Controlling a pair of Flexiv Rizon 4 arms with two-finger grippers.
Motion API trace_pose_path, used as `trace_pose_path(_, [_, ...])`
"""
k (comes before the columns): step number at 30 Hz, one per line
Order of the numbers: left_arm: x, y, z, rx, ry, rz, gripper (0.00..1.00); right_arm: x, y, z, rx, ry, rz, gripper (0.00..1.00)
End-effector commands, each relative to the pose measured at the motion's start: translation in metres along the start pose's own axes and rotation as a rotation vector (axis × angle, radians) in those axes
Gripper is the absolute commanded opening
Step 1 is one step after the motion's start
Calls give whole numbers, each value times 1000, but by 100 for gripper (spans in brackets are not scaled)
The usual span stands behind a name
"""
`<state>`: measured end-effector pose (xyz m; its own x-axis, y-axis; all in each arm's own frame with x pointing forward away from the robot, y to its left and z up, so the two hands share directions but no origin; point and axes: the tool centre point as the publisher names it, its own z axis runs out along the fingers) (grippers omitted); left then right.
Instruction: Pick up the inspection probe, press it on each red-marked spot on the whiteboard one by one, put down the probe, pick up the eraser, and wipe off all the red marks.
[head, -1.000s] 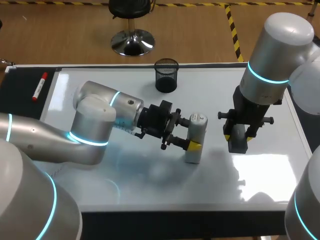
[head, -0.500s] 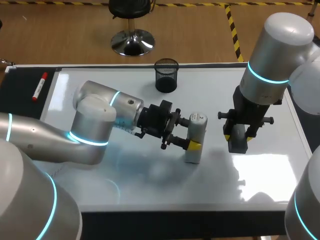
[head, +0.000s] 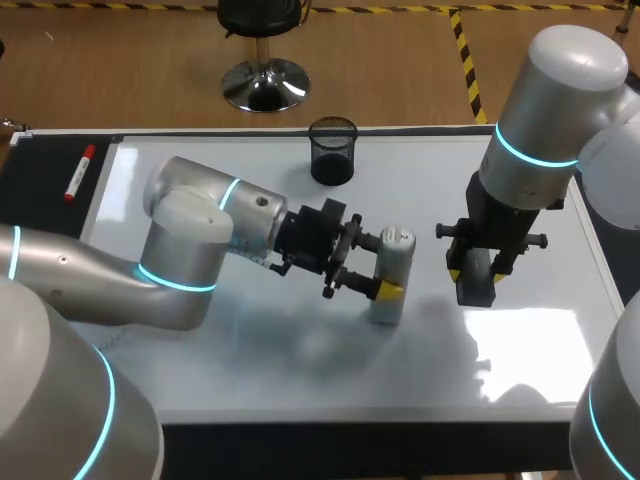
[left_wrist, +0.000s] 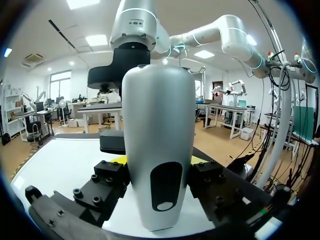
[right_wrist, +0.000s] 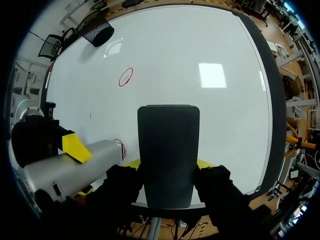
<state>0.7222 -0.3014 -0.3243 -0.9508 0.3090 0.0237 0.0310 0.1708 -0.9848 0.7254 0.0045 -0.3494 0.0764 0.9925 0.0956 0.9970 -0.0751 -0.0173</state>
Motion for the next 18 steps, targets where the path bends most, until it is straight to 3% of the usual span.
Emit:
trace_pose_path(1, [5, -8, -6, 4, -22, 11, 0, -1, 0, -1, 0, 2, -1, 0])
trace_pose_path(18, [7, -32, -21, -12, -46, 40, 0, -1, 0, -1, 0, 2, -1, 0])
